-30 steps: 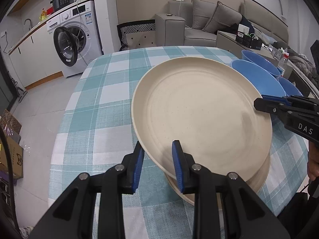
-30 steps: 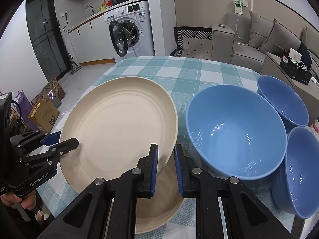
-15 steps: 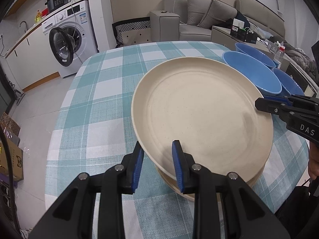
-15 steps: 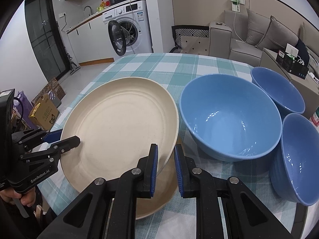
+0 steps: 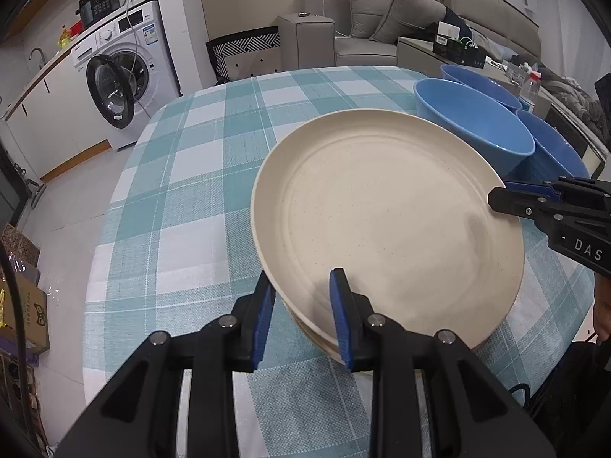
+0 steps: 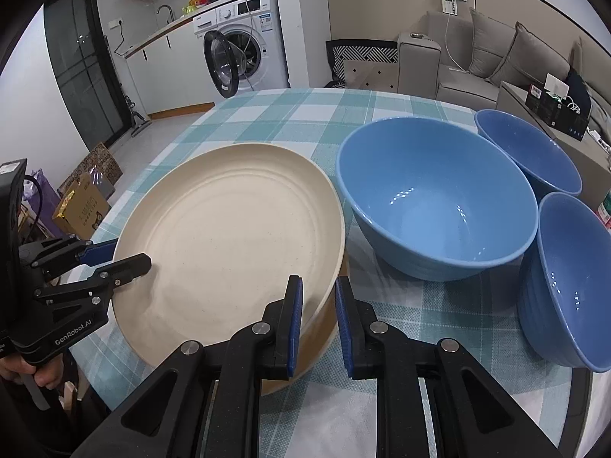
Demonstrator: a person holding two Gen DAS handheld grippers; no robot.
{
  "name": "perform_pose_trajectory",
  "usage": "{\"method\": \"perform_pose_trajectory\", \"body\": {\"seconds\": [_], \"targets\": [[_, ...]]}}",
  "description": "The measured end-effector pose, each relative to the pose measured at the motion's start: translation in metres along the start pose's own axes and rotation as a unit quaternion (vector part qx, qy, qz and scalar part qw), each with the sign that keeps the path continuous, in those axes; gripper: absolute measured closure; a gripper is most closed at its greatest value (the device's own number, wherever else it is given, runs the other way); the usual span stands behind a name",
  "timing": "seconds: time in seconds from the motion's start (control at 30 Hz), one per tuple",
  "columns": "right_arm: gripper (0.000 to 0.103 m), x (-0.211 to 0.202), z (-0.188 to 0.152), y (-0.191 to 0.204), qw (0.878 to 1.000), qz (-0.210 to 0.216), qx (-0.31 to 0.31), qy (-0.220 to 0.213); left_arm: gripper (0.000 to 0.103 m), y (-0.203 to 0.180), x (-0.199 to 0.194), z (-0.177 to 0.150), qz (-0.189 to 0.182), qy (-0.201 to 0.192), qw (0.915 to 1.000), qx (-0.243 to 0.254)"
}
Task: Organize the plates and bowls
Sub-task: 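Lift the beige plate with the left gripper over the stack while the right gripper holds the stack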
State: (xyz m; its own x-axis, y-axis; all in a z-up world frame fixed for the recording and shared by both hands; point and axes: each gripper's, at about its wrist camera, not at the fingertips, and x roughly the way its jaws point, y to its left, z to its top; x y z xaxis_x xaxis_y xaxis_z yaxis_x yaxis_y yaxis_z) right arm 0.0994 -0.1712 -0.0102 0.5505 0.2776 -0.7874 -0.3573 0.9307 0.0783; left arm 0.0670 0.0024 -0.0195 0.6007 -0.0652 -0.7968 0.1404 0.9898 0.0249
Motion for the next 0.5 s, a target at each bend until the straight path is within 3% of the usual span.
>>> {"method": "perform_pose_trajectory", "body": {"seconds": [0.5], "targets": [[0.084,0.004,-0.012,0.001,1.0,-0.012,-0.006,0.012,0.076,-0.006,0.007,-0.005,0.003,0.013,0.9999,0.008]]}}
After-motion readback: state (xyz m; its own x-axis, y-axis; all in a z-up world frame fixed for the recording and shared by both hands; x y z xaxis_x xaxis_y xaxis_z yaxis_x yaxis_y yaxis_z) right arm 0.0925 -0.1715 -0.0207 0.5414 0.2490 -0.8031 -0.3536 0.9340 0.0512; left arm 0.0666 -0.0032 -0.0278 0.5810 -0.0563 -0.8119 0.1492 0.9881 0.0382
